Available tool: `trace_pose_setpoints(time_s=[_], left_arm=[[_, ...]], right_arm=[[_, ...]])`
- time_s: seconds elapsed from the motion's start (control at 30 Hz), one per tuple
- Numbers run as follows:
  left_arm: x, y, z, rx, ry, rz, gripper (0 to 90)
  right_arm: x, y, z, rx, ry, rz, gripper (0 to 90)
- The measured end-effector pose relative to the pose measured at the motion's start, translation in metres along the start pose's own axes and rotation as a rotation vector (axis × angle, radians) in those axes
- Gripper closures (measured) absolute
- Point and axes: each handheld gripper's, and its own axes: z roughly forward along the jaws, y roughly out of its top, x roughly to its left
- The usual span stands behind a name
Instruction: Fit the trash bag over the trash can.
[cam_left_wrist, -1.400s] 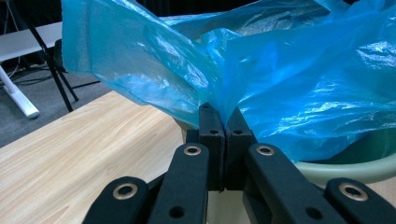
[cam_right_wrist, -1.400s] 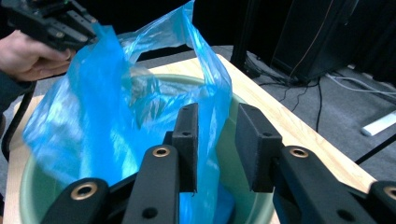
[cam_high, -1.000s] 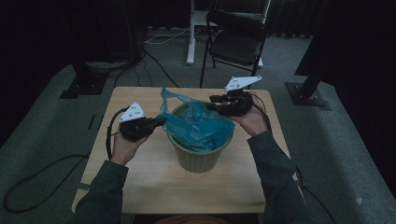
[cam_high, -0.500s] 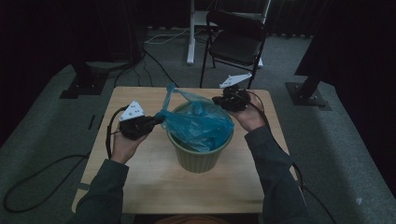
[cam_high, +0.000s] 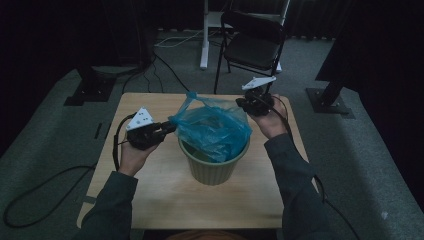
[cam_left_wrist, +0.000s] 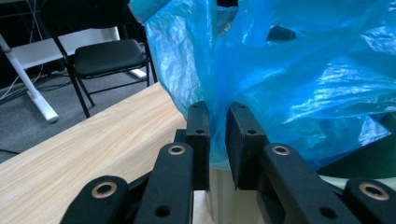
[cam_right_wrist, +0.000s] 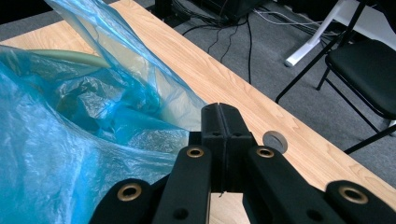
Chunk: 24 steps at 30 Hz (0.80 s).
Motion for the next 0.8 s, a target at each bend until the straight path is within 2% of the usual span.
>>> trace_pose_setpoints(time_s=[0.07, 0.13, 0.33, 0.43, 0.5, 0.6, 0.67, 0.77, 0.8], left_arm=[[-0.001, 0.001, -0.002, -0.009, -0.006, 0.001, 80.1], [-0.002, 0.003, -0.003, -0.011, -0.006, 0.009, 79.5], [-0.003, 0.01, -0.003, -0.023, 0.006, 0.009, 70.0], [-0.003, 0.014, -0.004, -0.042, 0.011, 0.01, 69.6], [-0.006, 0.015, -0.005, -0.061, 0.014, 0.015, 71.1], [-0.01, 0.016, -0.007, -0.086, -0.006, 0.031, 79.5], [-0.02, 0.018, -0.01, -0.102, -0.036, 0.066, 83.7], [-0.026, 0.017, -0.012, -0.108, -0.056, 0.074, 86.0], [-0.032, 0.014, -0.013, -0.102, -0.079, 0.084, 86.7]], right_arm=[[0.0, 0.0, 0.0, 0.006, -0.014, -0.003, 90.0], [0.0, -0.001, 0.001, 0.011, -0.008, -0.006, 90.0], [0.007, -0.001, 0.005, 0.015, 0.01, -0.028, 90.0], [0.009, -0.001, 0.007, 0.02, 0.014, -0.03, 90.0], [0.009, -0.001, 0.008, 0.023, 0.015, -0.034, 90.0], [0.009, -0.001, 0.008, 0.032, 0.008, -0.032, 90.0], [0.008, -0.002, 0.009, 0.034, -0.001, -0.029, 90.0], [0.008, -0.002, 0.009, 0.037, -0.007, -0.021, 90.0], [0.007, -0.002, 0.009, 0.038, -0.011, -0.021, 90.0]])
